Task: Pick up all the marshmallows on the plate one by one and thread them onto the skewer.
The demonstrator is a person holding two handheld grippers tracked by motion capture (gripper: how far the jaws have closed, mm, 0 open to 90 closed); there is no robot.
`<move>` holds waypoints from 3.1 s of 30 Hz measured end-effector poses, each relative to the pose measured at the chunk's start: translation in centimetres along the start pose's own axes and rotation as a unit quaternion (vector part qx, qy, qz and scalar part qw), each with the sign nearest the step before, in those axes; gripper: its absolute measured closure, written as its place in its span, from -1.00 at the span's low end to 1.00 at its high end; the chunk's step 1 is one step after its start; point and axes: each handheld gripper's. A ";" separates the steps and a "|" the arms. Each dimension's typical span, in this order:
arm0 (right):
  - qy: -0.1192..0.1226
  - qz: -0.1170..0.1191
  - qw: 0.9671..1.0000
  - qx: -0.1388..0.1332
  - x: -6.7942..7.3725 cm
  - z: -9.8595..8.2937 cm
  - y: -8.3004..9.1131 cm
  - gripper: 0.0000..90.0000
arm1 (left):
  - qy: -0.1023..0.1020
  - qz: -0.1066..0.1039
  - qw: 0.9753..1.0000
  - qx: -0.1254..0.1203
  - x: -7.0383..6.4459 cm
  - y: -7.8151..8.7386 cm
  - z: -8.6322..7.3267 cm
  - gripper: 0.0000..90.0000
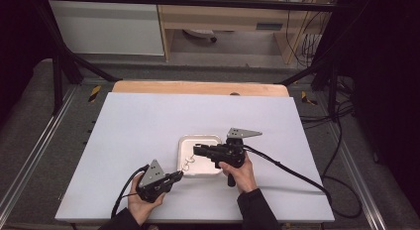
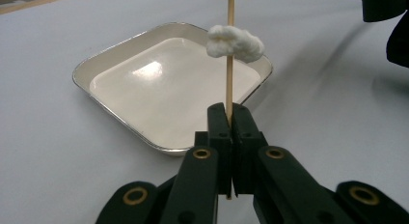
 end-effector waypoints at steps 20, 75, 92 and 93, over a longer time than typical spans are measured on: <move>-0.001 -0.001 1.000 0.005 0.0 -0.2 -0.2 0.82 | -0.001 0.000 1.000 0.004 0.0 -0.2 0.1 0.97; 0.040 -0.097 0.991 0.083 0.0 -0.2 0.7 -0.50 | 0.009 -0.002 1.000 0.008 0.3 -0.2 0.2 0.97; 0.050 -0.192 0.970 0.137 -2.7 -2.8 4.6 -0.95 | 0.031 -0.015 0.999 0.029 1.4 0.4 0.9 0.97; 0.053 -0.197 0.968 0.143 -2.9 -3.1 5.0 -0.96 | 0.034 -0.009 0.999 0.035 1.5 0.5 1.0 0.96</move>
Point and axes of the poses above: each handheld gripper's, and its own axes: y roughly backward along the jaws, z roughly out of its top, x roughly to its left, and after that the axes turned 10 degrees about x, right-handed
